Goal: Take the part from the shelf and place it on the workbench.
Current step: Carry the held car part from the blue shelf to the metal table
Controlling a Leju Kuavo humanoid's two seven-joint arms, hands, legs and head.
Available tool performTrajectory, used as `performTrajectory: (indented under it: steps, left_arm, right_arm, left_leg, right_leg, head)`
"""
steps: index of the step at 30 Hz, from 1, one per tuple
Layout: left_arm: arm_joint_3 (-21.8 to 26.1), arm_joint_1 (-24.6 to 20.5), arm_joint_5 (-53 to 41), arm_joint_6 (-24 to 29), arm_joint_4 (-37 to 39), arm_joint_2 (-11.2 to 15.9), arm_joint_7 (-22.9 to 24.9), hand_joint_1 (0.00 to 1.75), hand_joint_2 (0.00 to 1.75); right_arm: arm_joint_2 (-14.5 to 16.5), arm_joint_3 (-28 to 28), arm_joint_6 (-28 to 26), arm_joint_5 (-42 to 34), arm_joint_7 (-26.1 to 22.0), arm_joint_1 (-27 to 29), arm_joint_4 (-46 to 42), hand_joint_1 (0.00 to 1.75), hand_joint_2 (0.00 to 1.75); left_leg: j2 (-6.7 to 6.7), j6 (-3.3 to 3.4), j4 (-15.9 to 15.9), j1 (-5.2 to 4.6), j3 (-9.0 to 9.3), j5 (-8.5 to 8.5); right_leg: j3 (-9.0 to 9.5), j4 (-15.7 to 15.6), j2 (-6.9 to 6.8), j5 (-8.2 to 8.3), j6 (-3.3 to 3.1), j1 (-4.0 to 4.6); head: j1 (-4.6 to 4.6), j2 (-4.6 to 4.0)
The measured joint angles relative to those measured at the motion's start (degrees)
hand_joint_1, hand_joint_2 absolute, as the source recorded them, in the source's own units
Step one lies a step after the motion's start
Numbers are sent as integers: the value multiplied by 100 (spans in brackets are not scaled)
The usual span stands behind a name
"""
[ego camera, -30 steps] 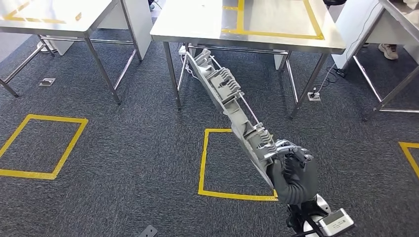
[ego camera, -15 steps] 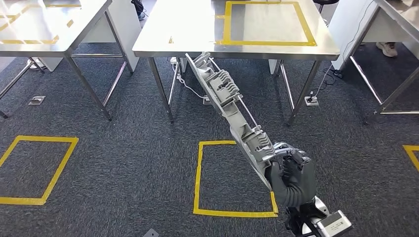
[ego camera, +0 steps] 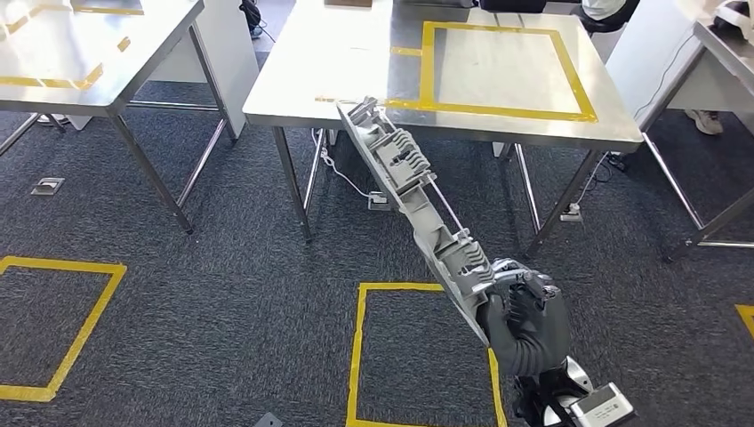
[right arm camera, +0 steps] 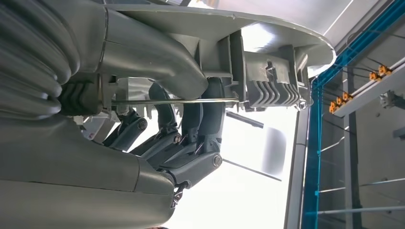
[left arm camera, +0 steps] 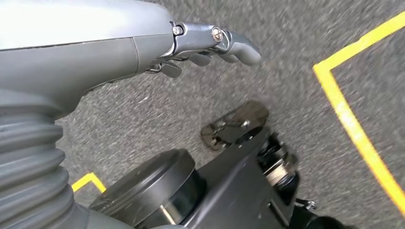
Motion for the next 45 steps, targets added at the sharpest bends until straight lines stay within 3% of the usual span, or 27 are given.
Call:
performTrajectory:
  steps: [2, 3, 6, 8, 12, 13, 14, 16, 18, 19, 21, 23, 25, 27, 29, 30, 31, 33, 34, 35, 36, 38, 40, 41, 42, 44, 45]
  left_arm:
    - [0, -4, -1, 9, 0, -7, -1, 0, 175]
    - [0, -10, -1, 16, -2, -11, -1, 0, 175]
    - [0, -24, -14, 31, -16, -17, -5, 0, 175]
    - [0, -30, -22, 38, -23, -14, -8, 0, 175]
    - [0, -42, -34, 45, -26, -14, -6, 0, 175]
    - [0, -33, -37, 45, -26, -13, -5, 0, 175]
    - [0, -23, -41, 45, -26, -10, -5, 0, 175]
    - [0, -8, -52, 45, -25, -2, -5, 0, 175]
    - [-1, -3, -67, 45, -11, 1, -4, 0, 175]
    - [-1, 2, -75, 45, -7, -1, -4, 0, 175]
    - [-2, 4, -82, 47, -6, -2, -3, 0, 175]
    - [-2, 9, -84, 53, -9, 1, -7, 0, 175]
    - [-2, 3, -84, 61, -11, 3, -8, 0, 175]
    - [-2, 15, -85, 63, -8, 1, -7, 0, 175]
    - [-2, 33, -86, 69, -3, 1, -7, 0, 175]
    - [-2, 37, -86, 74, -2, 1, -7, 0, 175]
    - [-2, 46, -89, 79, -1, -3, -7, 0, 175]
    - [-1, 49, -97, 90, 16, -17, 0, 0, 175]
    - [-1, 49, -106, 92, 20, -25, 3, 0, 175]
    - [-1, 41, -115, 94, 19, -30, 3, 0, 175]
    - [-1, 23, -122, 95, 4, -28, 3, 0, 175]
    - [-2, -13, -133, 97, -20, -23, -3, 0, 175]
    - [-2, -40, -134, 99, -30, -21, -4, 0, 175]
    - [-2, -40, -134, 101, -31, -21, -3, 0, 175]
    - [-2, -30, -134, 102, -30, -18, 0, 0, 175]
    - [-2, 2, -135, 104, -25, -9, 5, 0, 175]
    - [-2, 16, -136, 105, -21, -4, 6, 0, 175]
  right_arm:
    - [0, 0, -19, 7, -3, 14, -9, 175, 175]
    - [0, 0, -25, 15, -5, 21, -19, 175, 175]
    - [0, 3, -37, 38, -8, 49, -66, 175, 175]
    - [0, 7, -41, 40, -8, 54, -82, 175, 175]
    - [0, 15, -39, 33, -7, 52, -93, 175, 175]
    - [0, 15, -37, 33, -3, 54, -93, 175, 175]
    - [0, 16, -33, 33, -1, 55, -93, 175, 175]
    - [0, 23, -23, 33, -2, 48, -92, 175, 175]
    - [1, 35, -17, 33, -5, 32, -89, 175, 175]
    - [2, 40, -17, 33, -6, 21, -88, 175, 175]
    - [3, 47, -17, 33, -7, 2, -90, 175, 175]
    - [4, 54, -16, 35, -4, -12, -92, 175, 175]
    - [3, 61, -12, 34, -7, -25, -92, 175, 175]
    - [2, 64, -8, 31, -9, -26, -91, 175, 175]
    - [2, 65, -4, 31, -6, -21, -91, 175, 175]
    - [2, 66, -3, 31, -6, -18, -91, 175, 175]
    - [2, 66, -3, 31, -7, -16, -90, 175, 175]
    - [2, 66, -3, 27, -10, 1, -85, 175, 175]
    - [2, 66, -3, 25, -11, 14, -85, 175, 175]
    - [2, 66, -3, 23, -10, 24, -86, 175, 175]
    - [2, 66, -5, 25, -5, 28, -90, 175, 175]
    - [2, 62, -24, 36, 2, 31, -92, 175, 175]
    - [3, 56, -103, 100, 39, 25, -89, 175, 175]
    - [3, 49, -169, 153, 74, 17, -82, 175, 175]
    - [3, 28, -259, 216, 123, 12, -65, 175, 175]
    - [4, -63, -457, 304, 219, 9, 14, 175, 175]
    - [4, -135, -578, 332, 271, 8, 71, 175, 175]
  left_leg:
    - [-17, -26, 0, -20, 147, -136]
    - [-22, -54, -4, -31, 190, -199]
    - [-27, -161, 85, -57, 282, -240]
    - [-6, -224, 326, -61, 222, -311]
    - [40, -322, 1484, 13, -560, -840]
    - [47, -344, 1579, 29, -699, -883]
    - [55, -364, 1492, 45, -756, -817]
    - [78, -390, 833, 70, -650, -307]
    - [119, -355, 287, 64, -527, 97]
    - [131, -311, 182, 53, -500, 166]
    - [128, -191, 160, 42, -429, 76]
    - [103, -103, 106, 59, -292, 18]
    - [85, -53, 39, 65, -105, -85]
    - [68, -37, -38, 62, 115, -218]
    - [37, -33, -118, 55, 406, -381]
    - [25, -35, -158, 48, 573, -476]
    - [18, -39, -198, 41, 721, -578]
    - [11, -70, -247, 18, 974, -800]
    - [9, -87, -295, 10, 1080, -910]
    - [1, -116, -312, -2, 1196, -961]
    - [-9, -146, -272, -11, 1260, -936]
    - [11, -197, 255, -15, 1107, -664]
    - [43, -245, 1113, -7, 538, -547]
    - [54, -273, 1426, -1, 230, -690]
    - [57, -300, 1597, 7, -49, -960]
    - [61, -329, 1577, 17, -472, -1524]
    - [64, -335, 1427, 18, -626, -1630]
  right_leg:
    - [62, -664, -9, 673, -90, 40]
    - [98, -873, -2, 878, -129, 58]
    - [213, -1047, 38, 1055, -201, 44]
    - [334, -1094, 24, 1190, -257, 2]
    - [457, -1099, 20, 1059, -286, -21]
    - [504, -1099, 29, 1000, -277, -25]
    - [574, -1098, 37, 937, -263, -32]
    - [742, -1100, 40, 785, -215, -51]
    - [874, -1104, 38, 634, -139, -56]
    - [927, -1112, 36, 588, -93, -52]
    - [997, -1075, 41, 595, -9, -45]
    - [806, -676, 21, 743, 51, -50]
    - [266, 62, -4, 759, 83, -55]
    - [-288, 579, -9, 415, 84, -45]
    - [-613, 534, -9, 55, 49, -24]
    - [-688, 310, -9, 53, 17, -6]
    - [-722, -14, -12, 307, -31, 21]
    - [-745, -767, -14, 1382, -144, 105]
    - [-727, -1003, -7, 1817, -171, 143]
    - [-688, -1139, 7, 2038, -181, 162]
    - [-599, -1148, 29, 2000, -180, 162]
    - [-374, -1163, 32, 1816, -233, 129]
    - [-104, -1193, 16, 1622, -300, 97]
    - [36, -1205, 16, 1509, -320, 86]
    - [182, -1218, 30, 1394, -323, 75]
    - [486, -1234, 65, 1158, -309, 52]
    - [642, -1237, 78, 1035, -296, 39]
  head:
    - [21, 0]
    - [28, 0]
    - [32, 0]
    - [14, 0]
    - [-49, 0]
    - [-54, 0]
    - [-58, 0]
    - [-62, 0]
    - [-70, 0]
    - [-74, 0]
    - [-76, 0]
    - [-60, 0]
    - [-31, 0]
    - [-17, 0]
    - [-4, 0]
    - [6, 0]
    - [18, 0]
    - [34, 0]
    - [35, 0]
    - [33, 0]
    - [35, 0]
    - [30, 1]
    - [7, 1]
    - [-9, -1]
    - [-28, 0]
    - [-57, 0]
    - [-73, 0]
